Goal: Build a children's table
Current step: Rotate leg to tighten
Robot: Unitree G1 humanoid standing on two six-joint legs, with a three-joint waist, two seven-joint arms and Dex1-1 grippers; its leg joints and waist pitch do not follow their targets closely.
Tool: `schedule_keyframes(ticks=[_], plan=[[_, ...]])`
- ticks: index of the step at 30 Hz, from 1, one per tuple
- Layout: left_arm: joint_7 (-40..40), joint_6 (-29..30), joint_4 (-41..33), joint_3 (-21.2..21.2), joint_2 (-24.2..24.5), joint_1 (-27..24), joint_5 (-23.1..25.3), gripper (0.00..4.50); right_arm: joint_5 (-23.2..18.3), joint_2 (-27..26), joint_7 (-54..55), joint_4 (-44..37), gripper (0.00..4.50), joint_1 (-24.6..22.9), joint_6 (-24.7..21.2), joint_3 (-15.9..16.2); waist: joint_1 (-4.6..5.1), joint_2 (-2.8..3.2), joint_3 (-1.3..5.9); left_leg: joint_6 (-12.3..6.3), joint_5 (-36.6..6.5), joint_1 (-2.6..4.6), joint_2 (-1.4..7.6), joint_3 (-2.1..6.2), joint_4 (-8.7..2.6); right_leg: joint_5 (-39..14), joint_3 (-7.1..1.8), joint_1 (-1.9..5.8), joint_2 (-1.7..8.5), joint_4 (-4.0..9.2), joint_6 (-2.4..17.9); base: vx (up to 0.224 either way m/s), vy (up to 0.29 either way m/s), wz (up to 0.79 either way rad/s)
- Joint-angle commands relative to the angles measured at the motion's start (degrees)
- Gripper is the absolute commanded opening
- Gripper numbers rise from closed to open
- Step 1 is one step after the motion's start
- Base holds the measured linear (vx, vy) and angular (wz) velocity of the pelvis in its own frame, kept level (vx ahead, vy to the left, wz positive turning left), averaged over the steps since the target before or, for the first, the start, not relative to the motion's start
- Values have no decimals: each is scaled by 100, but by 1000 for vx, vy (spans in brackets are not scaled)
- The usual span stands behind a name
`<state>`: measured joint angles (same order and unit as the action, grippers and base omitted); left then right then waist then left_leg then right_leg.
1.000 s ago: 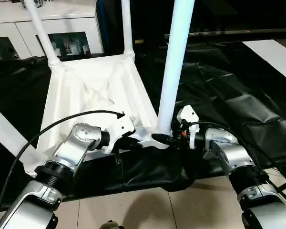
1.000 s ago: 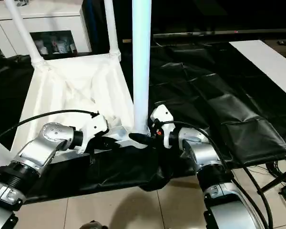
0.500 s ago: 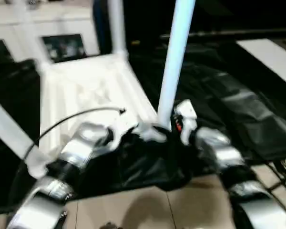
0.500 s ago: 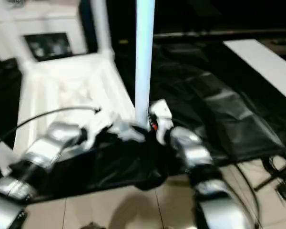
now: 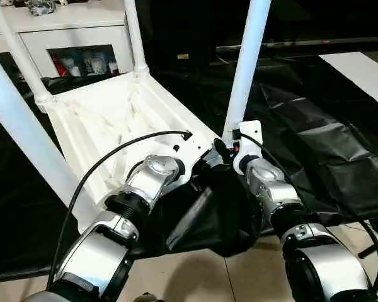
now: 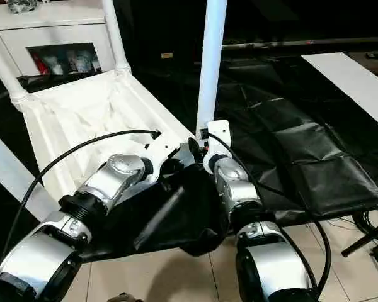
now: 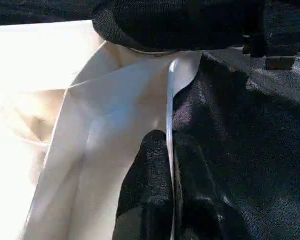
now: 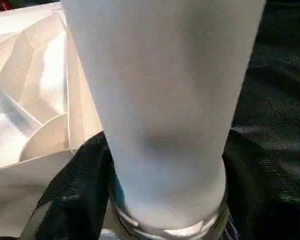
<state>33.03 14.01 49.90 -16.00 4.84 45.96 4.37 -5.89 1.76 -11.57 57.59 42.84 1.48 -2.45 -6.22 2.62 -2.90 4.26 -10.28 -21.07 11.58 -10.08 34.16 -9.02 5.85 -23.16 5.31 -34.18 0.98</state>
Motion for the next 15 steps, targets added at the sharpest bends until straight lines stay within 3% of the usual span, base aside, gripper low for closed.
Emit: schedule_keyframes(ticks=[1,2,4,5,11,12,13,15], plan=[[-337,-353,-29,363,165,-58,-87,0,48,-15,-113,205,349,-40,66,9,12,-140,413,-388,-1019,17,110,24,-392,-1752,-260,311,367,421,1005,0,0,0],[-266,-375,-58,360,187,-85,-102,0,86,13,-153,225,363,-17,123,30,65,-149,417,-347,-1008,-35,103,44,-407,-1778,-247,352,366,404,961,0,0,0],[97,-521,-254,365,304,-223,-188,0,156,165,-447,161,390,22,289,105,112,-98,408,-345,-1124,2,102,37,-397,-1843,-248,320,353,436,965,0,0,0],[97,-521,-254,365,304,-223,-188,0,156,165,-447,161,393,22,289,105,122,-122,416,-368,-1078,-2,110,27,-389,-1726,-261,322,355,423,1012,0,0,0],[995,-818,-701,328,677,-489,-381,0,-84,722,-2363,-785,443,-271,176,408,93,-99,442,-631,-870,-3,131,19,-361,-1102,-262,340,323,341,1223,0,0,0],[1199,-856,-811,305,746,-547,-423,0,-75,862,-2706,-955,443,-363,172,521,90,-54,439,-623,-885,-5,130,23,-360,-1109,-259,336,322,340,1254,0,0,0],[1199,-856,-811,305,746,-547,-423,0,-75,862,-2706,-955,443,-363,172,521,91,-70,434,-618,-922,0,137,16,-362,-1113,-255,330,311,355,1255,0,0,0],[2029,-861,-1306,224,956,-781,-671,0,-68,1327,-3783,-1446,443,-668,135,831,72,-92,431,-611,-973,-4,153,12,-358,-1107,-264,336,325,341,1312,0,0,0]])
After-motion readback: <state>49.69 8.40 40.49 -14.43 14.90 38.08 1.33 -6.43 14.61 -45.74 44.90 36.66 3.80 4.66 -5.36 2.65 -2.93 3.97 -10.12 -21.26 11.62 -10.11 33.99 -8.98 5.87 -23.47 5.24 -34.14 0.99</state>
